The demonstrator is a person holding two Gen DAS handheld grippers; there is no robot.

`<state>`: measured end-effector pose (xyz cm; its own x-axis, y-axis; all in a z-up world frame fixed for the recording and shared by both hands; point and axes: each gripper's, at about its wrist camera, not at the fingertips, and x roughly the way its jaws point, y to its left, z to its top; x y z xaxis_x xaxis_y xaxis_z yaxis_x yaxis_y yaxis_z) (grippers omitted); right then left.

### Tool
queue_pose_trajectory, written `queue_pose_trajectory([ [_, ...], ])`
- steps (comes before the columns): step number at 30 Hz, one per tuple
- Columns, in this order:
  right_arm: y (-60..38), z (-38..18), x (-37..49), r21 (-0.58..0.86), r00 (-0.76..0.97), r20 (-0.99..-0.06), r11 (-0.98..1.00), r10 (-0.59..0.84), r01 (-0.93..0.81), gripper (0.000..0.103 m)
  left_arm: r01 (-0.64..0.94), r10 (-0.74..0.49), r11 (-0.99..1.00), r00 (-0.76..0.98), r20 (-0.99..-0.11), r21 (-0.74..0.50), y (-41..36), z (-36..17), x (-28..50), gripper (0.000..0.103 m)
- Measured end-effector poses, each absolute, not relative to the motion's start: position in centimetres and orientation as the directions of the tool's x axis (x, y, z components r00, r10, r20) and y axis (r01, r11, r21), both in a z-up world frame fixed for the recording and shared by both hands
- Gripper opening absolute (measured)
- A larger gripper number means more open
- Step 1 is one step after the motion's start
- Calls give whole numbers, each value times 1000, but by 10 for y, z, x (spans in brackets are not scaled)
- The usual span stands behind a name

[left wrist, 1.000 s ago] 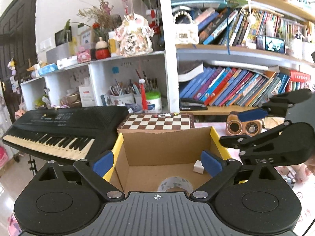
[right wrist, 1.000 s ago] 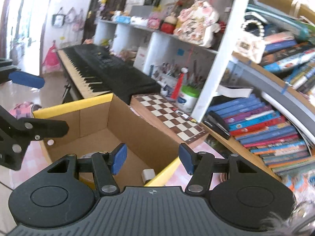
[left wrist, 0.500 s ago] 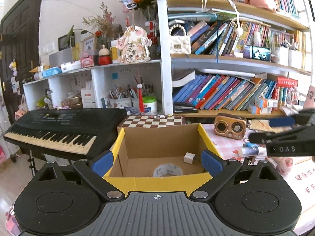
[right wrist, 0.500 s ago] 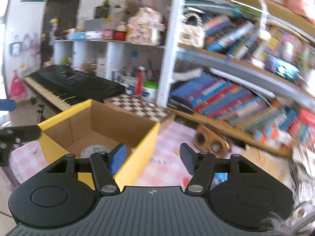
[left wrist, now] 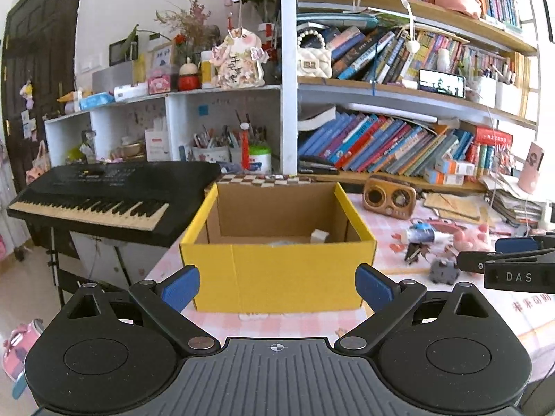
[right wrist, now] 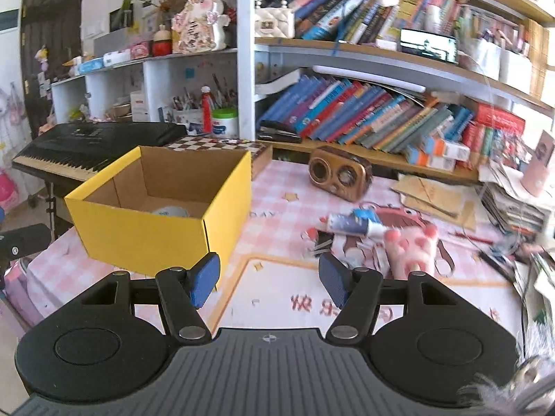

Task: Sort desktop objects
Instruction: 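Withdraw both open tools from the box back toward the table objects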

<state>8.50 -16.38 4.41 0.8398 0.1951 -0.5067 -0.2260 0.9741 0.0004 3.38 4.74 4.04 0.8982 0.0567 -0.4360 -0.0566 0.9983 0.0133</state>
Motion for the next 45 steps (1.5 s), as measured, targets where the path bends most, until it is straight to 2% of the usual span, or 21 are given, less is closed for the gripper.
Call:
queue_pose_trajectory([
  [14, -164, 22, 26, 10, 825, -543, 984, 155, -178, 61, -30, 32, 999, 882, -469, 11, 35, 21, -2, 98],
  [23, -173, 11, 2, 4, 811, -574, 991, 115, -137, 63, 22, -19, 1000, 853, -522, -1, 18, 8, -10, 98],
  [34, -207, 5, -4, 25, 802, -597, 1000, 27, -15, 67, 166, -125, 986, 827, -548, 26, -20, 1, 1, 98],
  [45, -234, -1, 10, 14, 775, -632, 1000, -1, 13, 69, 219, -176, 976, 794, -582, 5, -52, -5, 24, 98],
])
